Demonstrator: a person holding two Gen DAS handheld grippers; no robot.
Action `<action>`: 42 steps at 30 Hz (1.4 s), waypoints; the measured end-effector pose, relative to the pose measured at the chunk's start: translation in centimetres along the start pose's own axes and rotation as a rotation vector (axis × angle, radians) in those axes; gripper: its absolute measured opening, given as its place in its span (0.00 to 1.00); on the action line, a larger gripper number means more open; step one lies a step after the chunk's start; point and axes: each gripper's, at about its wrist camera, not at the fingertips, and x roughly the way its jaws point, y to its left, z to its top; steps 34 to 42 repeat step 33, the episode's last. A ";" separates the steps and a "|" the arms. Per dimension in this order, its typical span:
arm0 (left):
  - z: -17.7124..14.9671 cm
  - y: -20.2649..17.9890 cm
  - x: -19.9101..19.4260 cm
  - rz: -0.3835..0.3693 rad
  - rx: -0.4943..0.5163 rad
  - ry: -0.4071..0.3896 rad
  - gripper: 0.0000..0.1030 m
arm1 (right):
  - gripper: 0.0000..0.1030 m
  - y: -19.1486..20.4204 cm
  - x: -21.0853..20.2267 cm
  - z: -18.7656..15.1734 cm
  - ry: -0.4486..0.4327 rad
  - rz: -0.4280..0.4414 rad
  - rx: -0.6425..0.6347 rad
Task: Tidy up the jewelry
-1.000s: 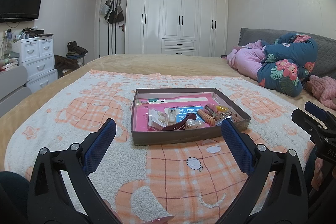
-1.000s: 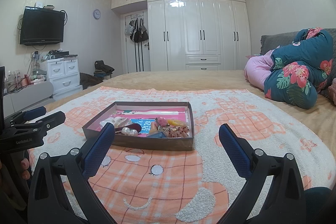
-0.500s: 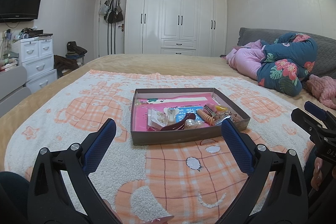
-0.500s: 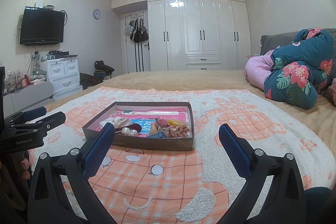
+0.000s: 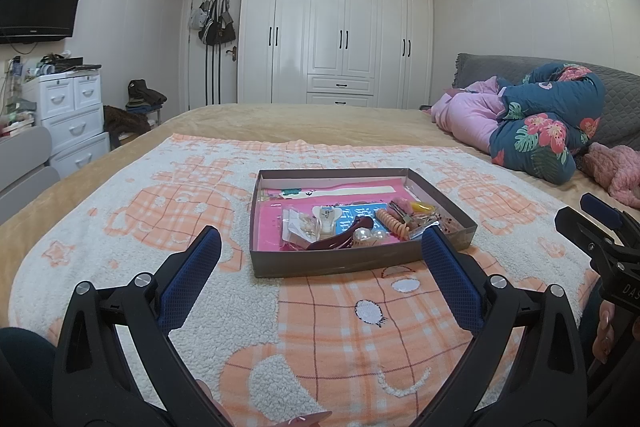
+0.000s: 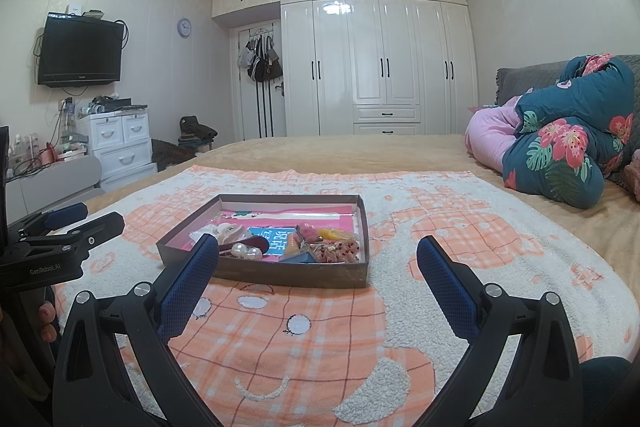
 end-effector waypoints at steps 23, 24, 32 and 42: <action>-0.2 0.2 0.4 -0.006 0.001 0.013 0.89 | 0.94 -0.1 0.1 0.0 0.004 -0.004 0.001; -0.2 0.2 0.5 -0.007 0.000 0.015 0.89 | 0.94 -0.2 0.1 -0.1 0.005 -0.004 0.002; 1.0 5.1 5.3 0.109 -0.124 0.169 0.89 | 0.94 -4.4 4.0 1.8 0.083 -0.104 0.112; 1.2 6.2 6.3 0.138 -0.147 0.196 0.89 | 0.94 -6.3 5.9 2.4 0.139 -0.143 0.150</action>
